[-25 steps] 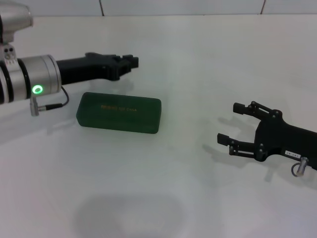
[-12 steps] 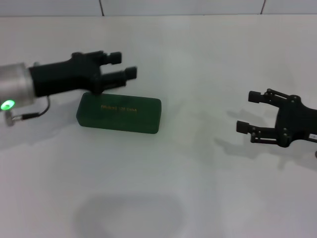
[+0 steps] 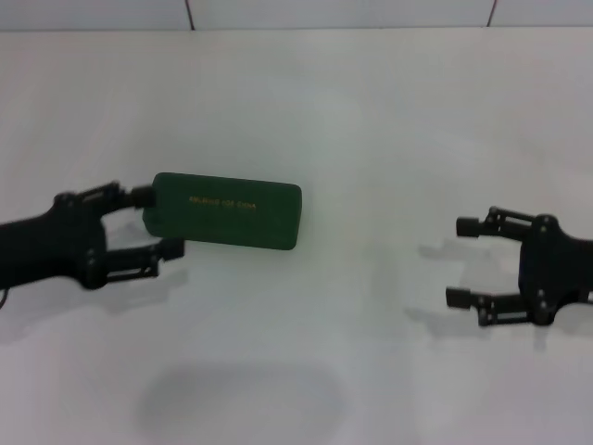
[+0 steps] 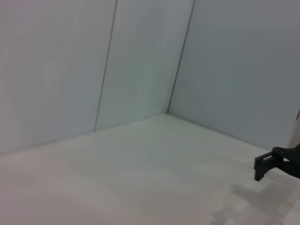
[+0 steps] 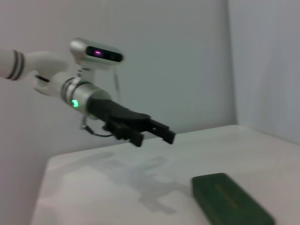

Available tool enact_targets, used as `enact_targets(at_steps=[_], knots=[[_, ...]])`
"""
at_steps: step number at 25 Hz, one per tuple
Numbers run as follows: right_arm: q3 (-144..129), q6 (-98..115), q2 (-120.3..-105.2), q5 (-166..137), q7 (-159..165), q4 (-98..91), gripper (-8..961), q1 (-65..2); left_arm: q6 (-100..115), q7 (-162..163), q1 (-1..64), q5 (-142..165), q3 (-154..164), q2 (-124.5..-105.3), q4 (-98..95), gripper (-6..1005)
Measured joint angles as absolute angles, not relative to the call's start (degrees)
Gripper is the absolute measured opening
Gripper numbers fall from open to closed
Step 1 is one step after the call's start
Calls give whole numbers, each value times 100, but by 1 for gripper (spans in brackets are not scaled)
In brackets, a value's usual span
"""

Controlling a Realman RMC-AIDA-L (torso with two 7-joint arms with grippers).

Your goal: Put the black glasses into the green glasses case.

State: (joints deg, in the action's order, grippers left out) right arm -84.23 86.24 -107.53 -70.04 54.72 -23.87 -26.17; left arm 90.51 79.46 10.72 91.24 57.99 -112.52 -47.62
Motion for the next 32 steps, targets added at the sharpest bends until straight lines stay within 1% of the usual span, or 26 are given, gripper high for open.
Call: enact_targets(at_steps=[1,6,12,20,32], knots=[[-8423,8702,-10767,-7090,5468,-2386,871,-2617,9152,8026,1028,9208,5676,-11247,-4752,872],[-8424,8958,-10832,-7302,5467,-2398,871,-2519,9690,8163,833,9837,5156,-11278,-4762,879],[-8420,8948,-10838,-7487,5459,-2418,870,-2452,10038,8051,771,10367,5117,-11256,-4780,878],[-8420,8872,-10796,-7709,5463,-2444,870,-2735,10182,8033,880,10651,5157,-11265,-4760,879],[-8367,8702,-10712,-7991,5449,-2779,868,-2822,10459,8033,908,10735,5167,-11245,-4784,875]])
